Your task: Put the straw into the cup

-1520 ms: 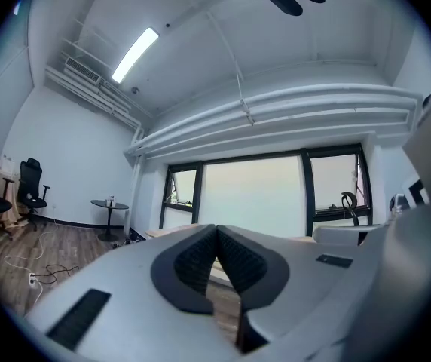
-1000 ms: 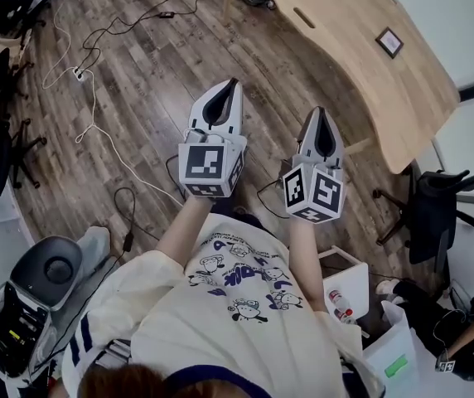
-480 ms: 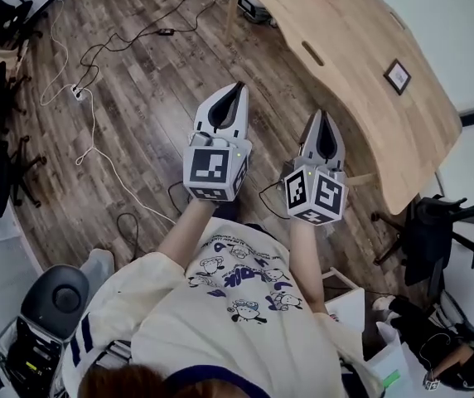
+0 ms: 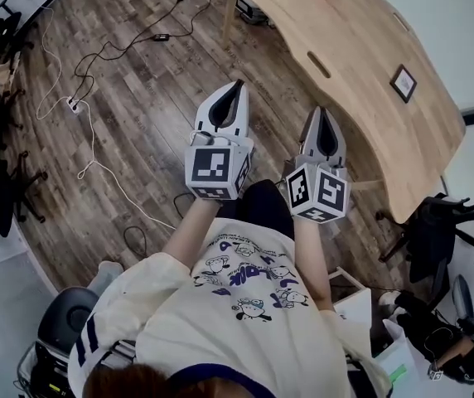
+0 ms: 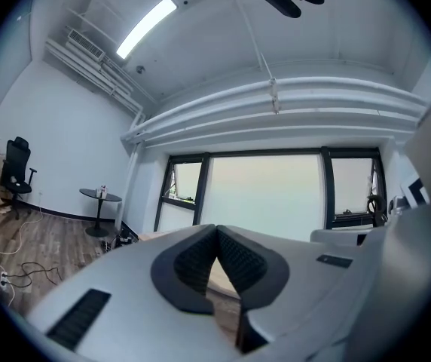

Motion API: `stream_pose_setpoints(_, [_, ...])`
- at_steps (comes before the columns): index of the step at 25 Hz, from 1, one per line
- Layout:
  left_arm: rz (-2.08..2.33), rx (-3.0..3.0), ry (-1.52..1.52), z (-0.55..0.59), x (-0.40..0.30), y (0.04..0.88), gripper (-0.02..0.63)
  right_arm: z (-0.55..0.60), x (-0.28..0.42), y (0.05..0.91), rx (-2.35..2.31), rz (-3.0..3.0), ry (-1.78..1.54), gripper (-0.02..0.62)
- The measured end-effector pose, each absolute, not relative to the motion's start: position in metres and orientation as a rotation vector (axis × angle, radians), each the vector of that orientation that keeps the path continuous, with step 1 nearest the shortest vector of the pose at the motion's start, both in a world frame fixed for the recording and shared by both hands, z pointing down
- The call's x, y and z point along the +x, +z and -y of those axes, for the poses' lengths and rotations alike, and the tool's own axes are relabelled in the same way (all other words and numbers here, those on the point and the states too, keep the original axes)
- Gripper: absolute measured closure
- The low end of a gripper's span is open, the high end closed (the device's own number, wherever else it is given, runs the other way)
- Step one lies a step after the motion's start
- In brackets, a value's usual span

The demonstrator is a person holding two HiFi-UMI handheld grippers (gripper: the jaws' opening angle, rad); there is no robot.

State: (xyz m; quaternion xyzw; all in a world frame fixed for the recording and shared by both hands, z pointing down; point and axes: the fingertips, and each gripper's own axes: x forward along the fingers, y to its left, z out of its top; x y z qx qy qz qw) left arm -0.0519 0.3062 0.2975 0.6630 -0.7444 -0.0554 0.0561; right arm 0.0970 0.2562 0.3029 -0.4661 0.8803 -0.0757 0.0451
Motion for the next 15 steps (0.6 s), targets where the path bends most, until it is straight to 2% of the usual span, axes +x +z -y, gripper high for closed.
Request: stream_pose_setpoints(15, [2.273,1.958,-0.126,-0.23,-0.077,0.313,0.584,-0.171,0.072,0.32,-1.4,-2.708,-0.304,0.598])
